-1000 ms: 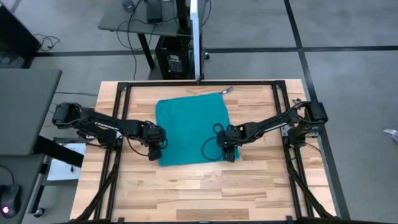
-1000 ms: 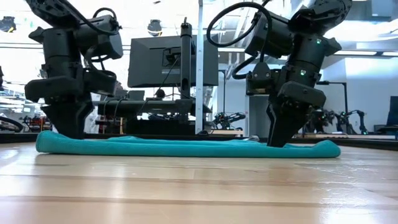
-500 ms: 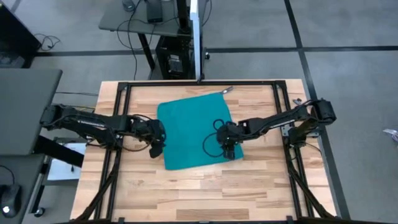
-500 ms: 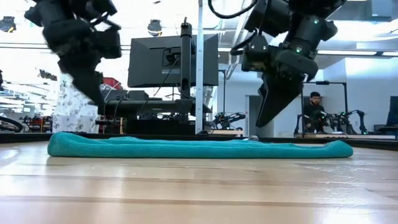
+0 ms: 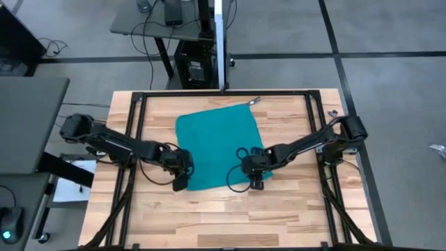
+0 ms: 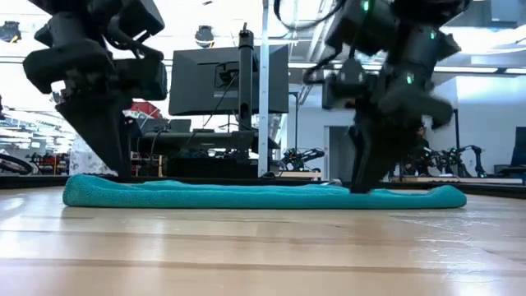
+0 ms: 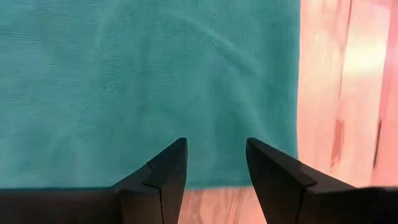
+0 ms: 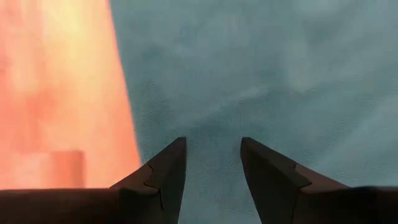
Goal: Roll towel
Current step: Fold the blue towel
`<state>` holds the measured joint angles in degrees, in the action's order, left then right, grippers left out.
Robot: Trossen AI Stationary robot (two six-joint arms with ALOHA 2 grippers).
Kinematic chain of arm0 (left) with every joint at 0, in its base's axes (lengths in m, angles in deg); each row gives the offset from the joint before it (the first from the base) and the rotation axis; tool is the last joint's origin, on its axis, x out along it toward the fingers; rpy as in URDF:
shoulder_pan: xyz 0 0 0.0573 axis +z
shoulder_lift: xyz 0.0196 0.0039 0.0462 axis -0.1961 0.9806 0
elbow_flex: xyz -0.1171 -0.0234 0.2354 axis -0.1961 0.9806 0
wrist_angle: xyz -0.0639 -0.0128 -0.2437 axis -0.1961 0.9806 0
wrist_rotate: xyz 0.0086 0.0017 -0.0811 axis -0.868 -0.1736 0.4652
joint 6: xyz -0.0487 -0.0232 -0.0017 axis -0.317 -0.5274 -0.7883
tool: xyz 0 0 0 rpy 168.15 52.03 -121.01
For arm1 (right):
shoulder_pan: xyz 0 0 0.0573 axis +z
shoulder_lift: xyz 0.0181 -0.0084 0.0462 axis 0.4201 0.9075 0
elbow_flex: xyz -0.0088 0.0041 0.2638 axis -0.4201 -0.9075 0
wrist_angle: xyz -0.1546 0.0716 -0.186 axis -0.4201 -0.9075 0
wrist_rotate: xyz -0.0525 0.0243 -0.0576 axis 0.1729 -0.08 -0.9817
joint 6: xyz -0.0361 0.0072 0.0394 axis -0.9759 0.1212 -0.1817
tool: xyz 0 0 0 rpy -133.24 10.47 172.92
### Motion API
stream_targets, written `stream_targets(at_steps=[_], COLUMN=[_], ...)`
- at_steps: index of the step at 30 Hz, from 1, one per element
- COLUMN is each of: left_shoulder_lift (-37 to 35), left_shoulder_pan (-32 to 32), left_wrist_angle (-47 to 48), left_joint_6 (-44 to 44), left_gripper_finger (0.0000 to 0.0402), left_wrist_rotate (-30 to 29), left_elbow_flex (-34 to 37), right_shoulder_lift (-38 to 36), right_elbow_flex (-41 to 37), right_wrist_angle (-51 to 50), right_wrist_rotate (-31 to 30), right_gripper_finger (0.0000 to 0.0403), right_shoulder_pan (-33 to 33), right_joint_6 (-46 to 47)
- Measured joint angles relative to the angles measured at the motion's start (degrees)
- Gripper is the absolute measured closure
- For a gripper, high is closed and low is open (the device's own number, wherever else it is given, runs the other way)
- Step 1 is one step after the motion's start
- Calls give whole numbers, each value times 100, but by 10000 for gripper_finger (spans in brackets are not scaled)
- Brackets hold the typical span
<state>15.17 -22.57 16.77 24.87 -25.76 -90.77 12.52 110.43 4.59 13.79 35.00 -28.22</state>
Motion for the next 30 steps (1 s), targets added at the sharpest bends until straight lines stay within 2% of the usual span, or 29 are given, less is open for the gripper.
stream_targets(at_steps=[4, 9, 19, 23, 30], left_shoulder_lift=[301, 502, 156, -154, -338], left_shoulder_pan=[-64, -156, -152, -149, -151], left_wrist_angle=[36, 561, 1145, 1122, 946], left_joint_6=[-187, -146, -308, -183, -358], left_gripper_finger=[251, 251, 251, 251, 251], left_wrist_rotate=[-4, -39, -797, -723, -11], left_elbow_flex=[-2, -37, 4, 15, 13], right_shoulder_lift=[293, 312, 303, 303, 349], right_elbow_flex=[38, 41, 32, 31, 508], right_wrist_angle=[6, -81, -147, -145, -464], right_wrist_rotate=[-22, -28, -21, -19, 38], right_gripper_finger=[255, 255, 255, 255, 255], right_shoulder_pan=[-4, -4, 48, 40, -17], right_joint_6=[161, 96, -68, -70, -68])
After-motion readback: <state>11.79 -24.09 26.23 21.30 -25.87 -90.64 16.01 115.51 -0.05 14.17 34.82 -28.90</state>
